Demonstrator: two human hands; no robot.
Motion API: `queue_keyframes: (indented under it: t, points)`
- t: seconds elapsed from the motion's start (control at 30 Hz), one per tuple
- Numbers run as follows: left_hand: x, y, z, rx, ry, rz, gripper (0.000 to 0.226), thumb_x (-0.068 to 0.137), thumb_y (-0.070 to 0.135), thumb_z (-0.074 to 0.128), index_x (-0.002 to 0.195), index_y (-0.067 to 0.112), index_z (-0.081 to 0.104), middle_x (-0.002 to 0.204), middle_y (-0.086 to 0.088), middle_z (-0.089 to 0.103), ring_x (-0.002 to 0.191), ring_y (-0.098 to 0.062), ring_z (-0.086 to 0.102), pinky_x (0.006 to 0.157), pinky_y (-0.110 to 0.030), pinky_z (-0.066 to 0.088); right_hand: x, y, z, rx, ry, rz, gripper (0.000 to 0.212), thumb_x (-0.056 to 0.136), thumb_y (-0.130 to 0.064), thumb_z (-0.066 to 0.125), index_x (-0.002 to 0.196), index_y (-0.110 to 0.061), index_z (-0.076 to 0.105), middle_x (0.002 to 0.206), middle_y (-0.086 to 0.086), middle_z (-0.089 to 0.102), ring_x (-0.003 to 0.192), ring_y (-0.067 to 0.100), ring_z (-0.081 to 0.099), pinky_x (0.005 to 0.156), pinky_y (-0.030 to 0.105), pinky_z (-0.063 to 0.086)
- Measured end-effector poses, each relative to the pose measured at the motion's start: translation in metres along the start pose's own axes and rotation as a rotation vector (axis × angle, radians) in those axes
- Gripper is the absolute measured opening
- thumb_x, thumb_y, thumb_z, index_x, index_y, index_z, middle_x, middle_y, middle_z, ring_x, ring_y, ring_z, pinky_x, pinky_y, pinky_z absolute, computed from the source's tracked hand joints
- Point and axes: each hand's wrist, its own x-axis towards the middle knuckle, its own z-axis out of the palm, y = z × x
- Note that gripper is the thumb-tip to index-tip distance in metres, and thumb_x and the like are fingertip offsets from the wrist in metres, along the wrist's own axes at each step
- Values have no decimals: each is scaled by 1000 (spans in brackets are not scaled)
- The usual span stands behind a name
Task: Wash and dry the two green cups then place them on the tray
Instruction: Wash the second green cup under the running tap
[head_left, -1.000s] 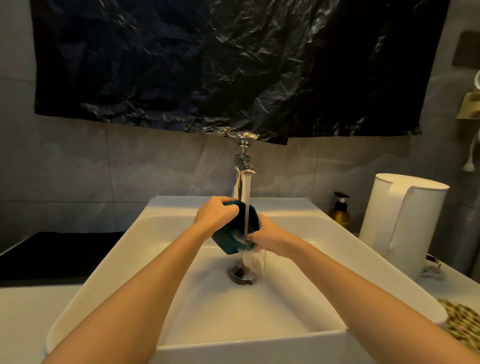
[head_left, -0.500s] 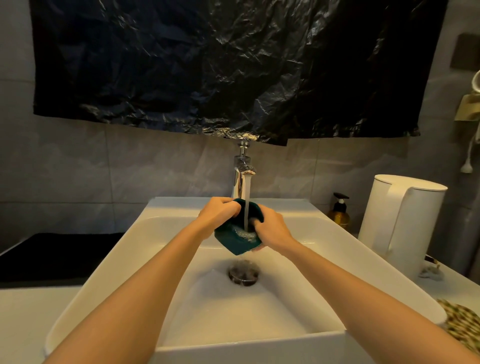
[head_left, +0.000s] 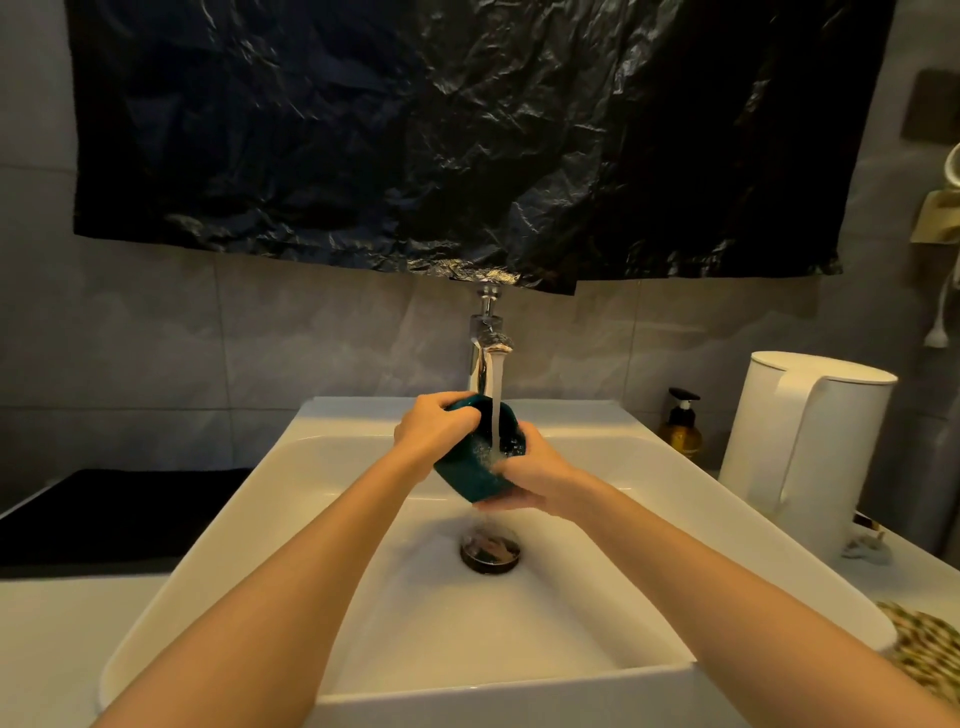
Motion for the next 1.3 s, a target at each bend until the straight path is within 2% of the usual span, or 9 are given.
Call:
queue_keyframes:
  t: [0.27,0.4,0.57,0.7,0.87,0.93,1.03,1.2,1.3]
  points:
    - [2,2,-2,159,-33,-16,29,81,18,55,105,29,68,90,2,60,94,-21,53,85,-34,49,-4,0,-4,-554,241,-188,27,94,-11,57,121,-8,57,116,10,62,104,32,60,73,35,54]
    - [1,0,-1,252,-73,21,27,86,21,55,109,29,67,96,1,60,96,-21,55,84,-29,49,-8,3,-5,-422,52,-113,41,86,-5,65,122,-16,48,111,4,55,101,31,61,64,35,58]
    - [2,2,0,193,-84,25,29,81,17,54,104,26,69,87,2,60,91,-20,54,80,-31,47,-1,1,-7,-586,223,-204,20,98,-11,47,115,-6,58,113,14,64,90,24,57,72,33,49]
    - [1,1,-4,245,-84,21,32,82,16,54,107,30,67,97,1,61,94,-20,53,75,-25,45,-10,-1,-7,-349,-109,-130,27,91,-1,57,109,-21,50,96,0,60,93,22,58,62,25,56]
    - [1,3,-1,199,-91,11,18,83,17,53,81,30,65,85,0,60,89,-20,53,86,-32,49,5,5,-6,-499,173,-169,22,99,-13,43,115,-8,57,111,14,65,93,32,65,78,41,58]
    - [3,3,-2,204,-98,14,20,81,16,52,73,31,62,81,2,59,86,-18,53,86,-33,49,6,4,-8,-503,106,-151,24,99,-8,40,117,-3,55,115,18,63,98,29,62,83,40,53]
    - [5,1,-3,207,-128,10,21,80,13,51,84,29,63,81,1,58,80,-16,51,77,-29,46,4,4,-11,-310,-120,-40,37,92,8,46,126,-7,49,118,18,60,102,31,63,79,46,57]
    - [0,7,-4,108,-137,-24,10,81,16,53,77,22,59,77,-2,56,79,-17,52,71,-26,43,1,2,-8,-162,-44,-79,31,99,-3,37,126,-12,50,119,14,60,92,35,66,55,40,60]
    - [0,9,-4,-69,-177,-64,29,84,16,56,110,28,59,100,-2,57,86,-15,53,65,-22,45,3,-1,-6,-22,-14,-26,29,98,-1,42,126,-9,48,121,17,59,89,37,67,53,44,59]
